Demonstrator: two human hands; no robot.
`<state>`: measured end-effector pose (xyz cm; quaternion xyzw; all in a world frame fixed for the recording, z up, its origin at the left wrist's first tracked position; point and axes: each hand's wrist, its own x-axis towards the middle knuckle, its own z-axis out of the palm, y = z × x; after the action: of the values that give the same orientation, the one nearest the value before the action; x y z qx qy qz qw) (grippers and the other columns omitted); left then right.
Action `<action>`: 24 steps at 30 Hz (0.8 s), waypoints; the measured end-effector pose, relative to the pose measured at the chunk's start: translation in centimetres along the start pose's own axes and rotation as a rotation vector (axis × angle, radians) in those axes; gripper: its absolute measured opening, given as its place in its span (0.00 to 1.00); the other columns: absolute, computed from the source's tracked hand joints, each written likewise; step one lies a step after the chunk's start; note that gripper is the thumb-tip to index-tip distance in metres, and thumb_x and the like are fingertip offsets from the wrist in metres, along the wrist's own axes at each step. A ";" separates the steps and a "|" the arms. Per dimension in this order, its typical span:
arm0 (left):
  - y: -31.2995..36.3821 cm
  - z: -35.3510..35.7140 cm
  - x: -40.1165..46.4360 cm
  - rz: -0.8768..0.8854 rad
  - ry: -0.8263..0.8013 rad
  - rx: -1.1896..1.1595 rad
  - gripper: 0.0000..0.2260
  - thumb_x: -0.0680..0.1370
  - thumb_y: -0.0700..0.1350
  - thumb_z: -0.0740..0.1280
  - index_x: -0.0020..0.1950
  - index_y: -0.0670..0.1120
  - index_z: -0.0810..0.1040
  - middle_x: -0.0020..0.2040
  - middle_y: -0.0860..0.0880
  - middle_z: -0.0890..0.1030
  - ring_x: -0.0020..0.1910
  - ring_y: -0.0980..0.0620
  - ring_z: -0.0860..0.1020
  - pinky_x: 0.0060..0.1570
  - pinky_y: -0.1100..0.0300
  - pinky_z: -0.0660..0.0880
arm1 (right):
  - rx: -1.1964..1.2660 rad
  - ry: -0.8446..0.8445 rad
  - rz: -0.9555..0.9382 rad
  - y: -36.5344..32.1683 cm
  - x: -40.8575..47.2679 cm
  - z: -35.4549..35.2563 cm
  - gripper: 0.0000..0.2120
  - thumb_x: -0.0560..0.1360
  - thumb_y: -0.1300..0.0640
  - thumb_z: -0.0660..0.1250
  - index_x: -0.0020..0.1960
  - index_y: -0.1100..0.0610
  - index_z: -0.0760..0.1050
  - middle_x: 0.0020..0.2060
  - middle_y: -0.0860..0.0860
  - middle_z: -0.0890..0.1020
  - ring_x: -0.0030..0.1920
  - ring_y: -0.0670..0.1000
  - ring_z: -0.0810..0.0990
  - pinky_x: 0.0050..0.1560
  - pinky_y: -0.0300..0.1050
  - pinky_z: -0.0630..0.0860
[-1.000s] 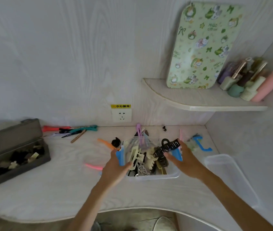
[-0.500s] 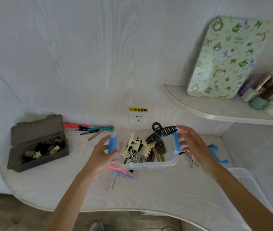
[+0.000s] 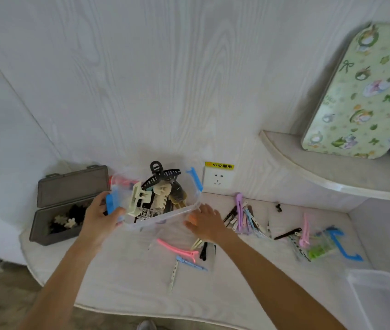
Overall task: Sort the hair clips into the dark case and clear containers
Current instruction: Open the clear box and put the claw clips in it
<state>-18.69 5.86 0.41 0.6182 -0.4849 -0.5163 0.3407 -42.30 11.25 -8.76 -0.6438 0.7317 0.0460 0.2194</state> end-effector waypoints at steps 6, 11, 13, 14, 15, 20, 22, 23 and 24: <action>0.2 -0.2 0.5 -0.007 -0.027 0.015 0.20 0.73 0.32 0.67 0.62 0.48 0.72 0.52 0.45 0.76 0.44 0.51 0.76 0.35 0.63 0.74 | -0.063 0.171 -0.187 3.9 -2.5 1.7 0.29 0.78 0.60 0.58 0.74 0.42 0.54 0.67 0.52 0.68 0.66 0.56 0.67 0.62 0.55 0.70; 0.5 2.9 0.8 0.019 -0.125 0.030 0.27 0.73 0.34 0.67 0.70 0.47 0.65 0.59 0.44 0.73 0.55 0.47 0.76 0.36 0.62 0.75 | -0.030 0.147 -0.234 8.5 -5.9 1.2 0.32 0.77 0.63 0.59 0.71 0.33 0.55 0.62 0.49 0.72 0.62 0.51 0.70 0.64 0.46 0.70; 0.4 4.7 0.6 0.028 -0.158 0.041 0.26 0.74 0.34 0.67 0.69 0.48 0.66 0.57 0.45 0.73 0.53 0.47 0.76 0.39 0.59 0.77 | 0.036 0.075 -0.178 10.0 -6.8 1.1 0.29 0.76 0.63 0.60 0.70 0.37 0.62 0.63 0.47 0.71 0.64 0.49 0.69 0.63 0.43 0.70; 0.2 5.5 0.6 0.033 -0.174 0.058 0.23 0.74 0.34 0.66 0.66 0.50 0.68 0.55 0.46 0.73 0.51 0.47 0.76 0.42 0.56 0.78 | 0.072 0.042 -0.147 10.6 -7.2 1.0 0.27 0.76 0.62 0.61 0.69 0.39 0.65 0.64 0.46 0.71 0.66 0.48 0.68 0.64 0.43 0.70; 0.0 6.4 0.5 0.036 -0.189 0.080 0.22 0.73 0.34 0.66 0.64 0.50 0.70 0.54 0.46 0.74 0.49 0.47 0.77 0.45 0.53 0.79 | 0.090 0.010 -0.119 11.0 -7.5 0.9 0.25 0.76 0.61 0.61 0.68 0.41 0.67 0.66 0.45 0.69 0.67 0.47 0.67 0.64 0.44 0.70; -1.7 9.4 0.8 0.019 -0.213 0.179 0.32 0.71 0.38 0.68 0.73 0.52 0.61 0.57 0.47 0.74 0.46 0.44 0.80 0.56 0.42 0.75 | 0.153 -0.039 -0.064 11.4 -8.7 0.5 0.19 0.77 0.61 0.60 0.67 0.50 0.71 0.67 0.47 0.70 0.69 0.47 0.66 0.70 0.42 0.64; -1.9 9.7 1.3 0.006 -0.203 0.195 0.32 0.71 0.38 0.68 0.73 0.51 0.62 0.56 0.47 0.75 0.46 0.44 0.80 0.57 0.42 0.74 | 0.206 -0.003 -0.018 11.3 -8.9 0.2 0.19 0.77 0.62 0.57 0.65 0.52 0.73 0.65 0.49 0.74 0.66 0.48 0.70 0.68 0.42 0.65; -2.1 9.7 1.7 -0.003 -0.206 0.207 0.32 0.70 0.39 0.68 0.72 0.51 0.62 0.56 0.47 0.75 0.47 0.44 0.79 0.57 0.42 0.74 | 0.228 0.010 0.001 11.5 -9.0 0.2 0.19 0.77 0.64 0.57 0.64 0.53 0.74 0.64 0.50 0.75 0.65 0.48 0.71 0.67 0.42 0.66; -2.3 9.6 2.0 -0.007 -0.211 0.219 0.33 0.68 0.40 0.69 0.72 0.52 0.63 0.56 0.46 0.76 0.47 0.44 0.80 0.57 0.42 0.74 | 0.258 0.023 0.019 11.7 -9.2 0.2 0.18 0.76 0.65 0.58 0.63 0.53 0.75 0.62 0.50 0.77 0.64 0.49 0.73 0.67 0.42 0.67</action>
<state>-27.46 5.42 -4.56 0.5956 -0.5695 -0.5236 0.2164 -52.81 21.81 -7.98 -0.6037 0.7400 -0.0539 0.2915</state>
